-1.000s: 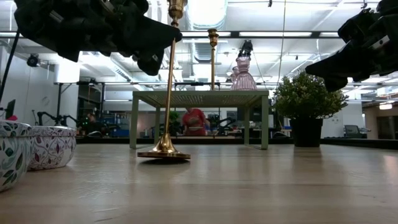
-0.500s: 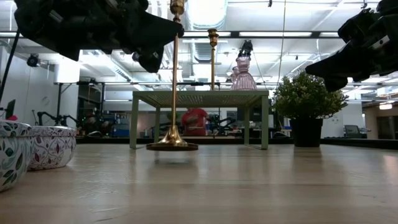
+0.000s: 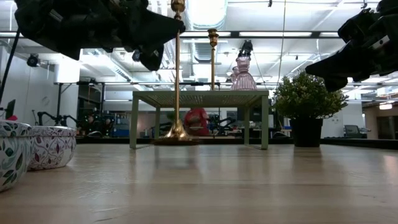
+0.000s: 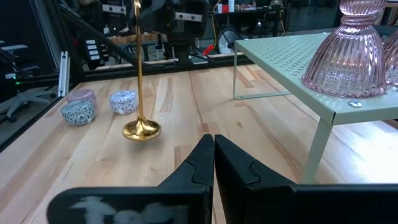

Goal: Pick & Place candle stick holders
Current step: Put the gold candle holder on the shelf aligned with the other candle holder on the shelf

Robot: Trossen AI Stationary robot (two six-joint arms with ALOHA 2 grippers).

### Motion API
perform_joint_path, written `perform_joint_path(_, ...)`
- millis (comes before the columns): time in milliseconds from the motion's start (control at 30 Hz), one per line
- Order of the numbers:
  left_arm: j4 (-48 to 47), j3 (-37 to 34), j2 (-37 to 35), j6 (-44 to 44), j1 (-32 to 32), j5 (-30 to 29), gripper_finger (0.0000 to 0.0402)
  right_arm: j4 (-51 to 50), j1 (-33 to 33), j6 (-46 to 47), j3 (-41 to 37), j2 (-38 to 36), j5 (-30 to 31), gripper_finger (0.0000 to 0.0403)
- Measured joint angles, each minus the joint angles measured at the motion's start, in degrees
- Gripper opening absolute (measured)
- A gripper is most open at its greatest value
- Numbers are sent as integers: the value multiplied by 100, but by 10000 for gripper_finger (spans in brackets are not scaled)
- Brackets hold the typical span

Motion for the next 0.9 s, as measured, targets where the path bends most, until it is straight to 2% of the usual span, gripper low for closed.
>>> perform_joint_path(133, 316, 105, -4, -155, 0, -19, 33, 0, 0, 0, 0, 0, -1, 8)
perform_joint_path(433, 215, 616, -4, -243, 0, -114, 30, 0, 0, 0, 0, 0, 0, 8)
perform_joint_path(900, -1804, 2219, -11, 276, 76, -725, 33, 0, 0, 0, 0, 0, -1, 8)
